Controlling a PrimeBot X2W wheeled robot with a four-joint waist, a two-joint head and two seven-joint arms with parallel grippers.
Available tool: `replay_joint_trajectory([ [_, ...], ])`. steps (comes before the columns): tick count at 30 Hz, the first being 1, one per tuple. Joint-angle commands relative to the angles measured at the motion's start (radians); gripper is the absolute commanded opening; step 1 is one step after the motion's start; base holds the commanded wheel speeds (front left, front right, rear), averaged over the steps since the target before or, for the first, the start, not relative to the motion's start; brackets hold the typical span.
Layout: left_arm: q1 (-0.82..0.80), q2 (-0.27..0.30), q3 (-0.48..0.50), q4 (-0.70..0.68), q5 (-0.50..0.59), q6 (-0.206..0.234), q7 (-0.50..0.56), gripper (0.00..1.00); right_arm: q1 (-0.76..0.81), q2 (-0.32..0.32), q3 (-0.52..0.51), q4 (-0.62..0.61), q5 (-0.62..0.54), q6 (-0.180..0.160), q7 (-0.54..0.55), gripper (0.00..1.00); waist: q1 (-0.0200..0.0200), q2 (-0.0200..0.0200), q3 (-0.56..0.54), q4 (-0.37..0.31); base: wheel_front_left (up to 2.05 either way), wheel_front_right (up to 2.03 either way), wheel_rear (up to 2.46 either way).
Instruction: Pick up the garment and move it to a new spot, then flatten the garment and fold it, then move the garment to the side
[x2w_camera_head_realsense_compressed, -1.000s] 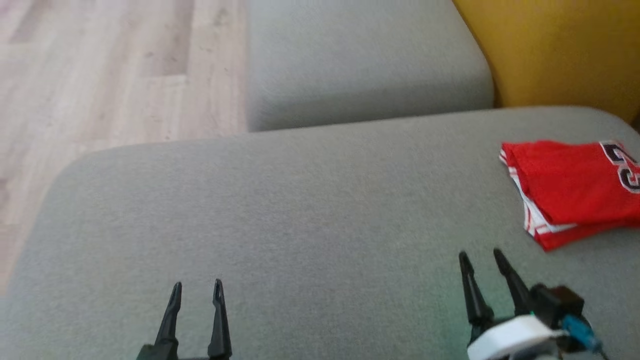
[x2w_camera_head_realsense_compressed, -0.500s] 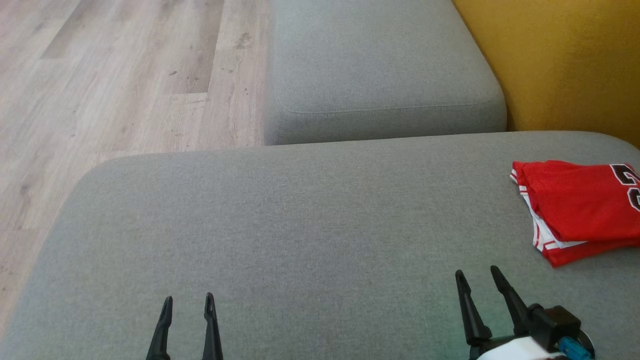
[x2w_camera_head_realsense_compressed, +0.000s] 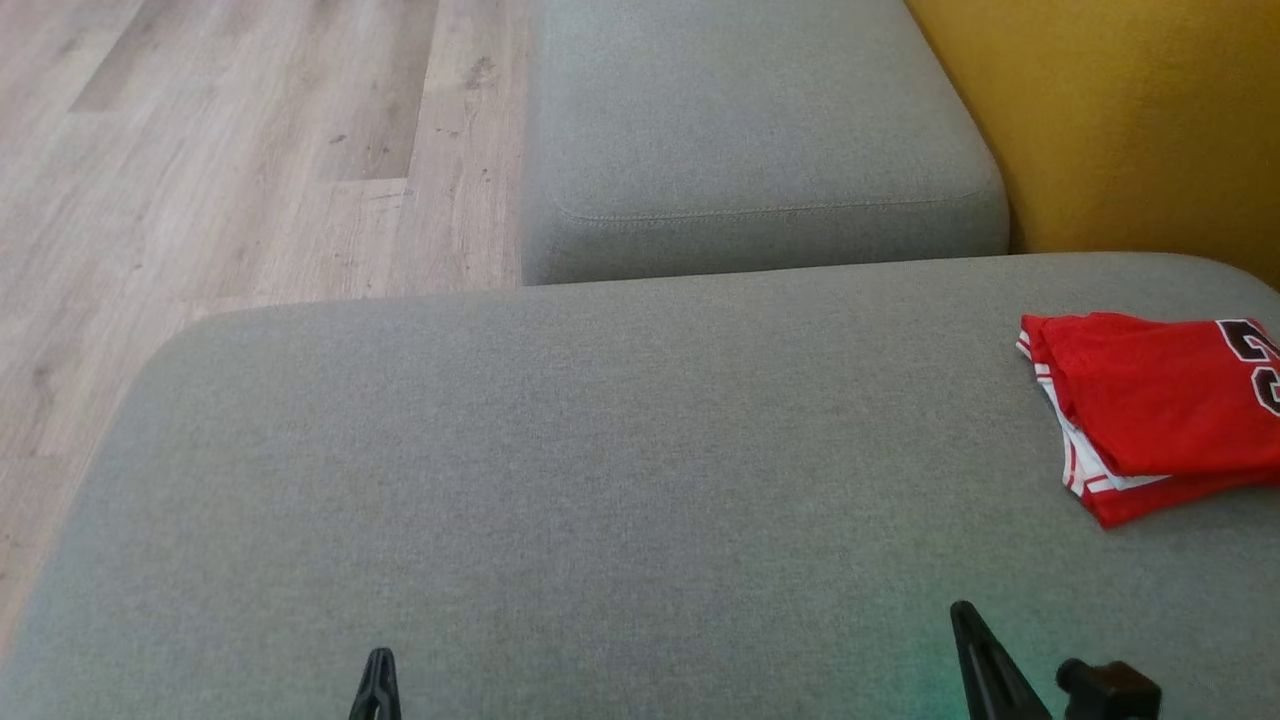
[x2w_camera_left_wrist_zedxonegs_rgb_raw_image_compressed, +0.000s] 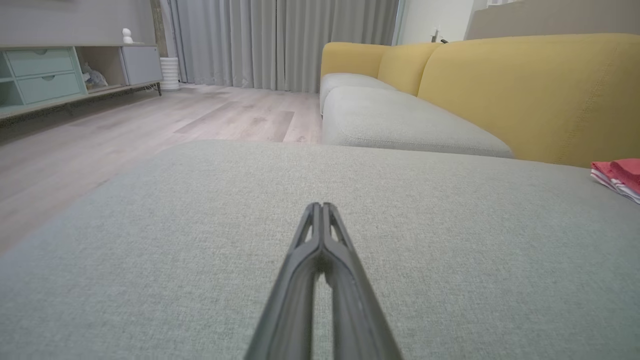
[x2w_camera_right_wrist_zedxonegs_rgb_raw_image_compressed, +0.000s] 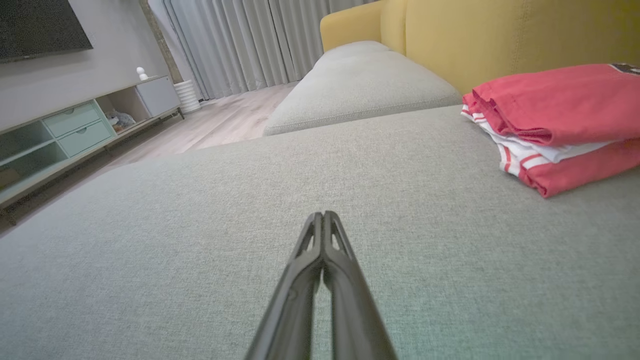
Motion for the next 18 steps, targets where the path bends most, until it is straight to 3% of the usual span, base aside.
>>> replay_joint_trajectory([
  [1, -0.041, 0.002, 0.008, -0.032, -0.021, -0.008, 0.003, 0.00, -0.049, -0.001, -0.006, -0.036, 0.022, 0.001, 0.004, 0.00, 0.0001, -0.0001, 0.001, 0.000, 0.00, 0.00, 0.00],
  [18, -0.091, 0.009, 0.040, -0.019, -0.225, -0.042, 0.045, 0.00, -0.085, -0.003, -0.036, -0.048, 0.220, 0.002, 0.051, 0.00, 0.0001, -0.0001, 0.025, 0.000, 0.00, 0.00, 0.00],
])
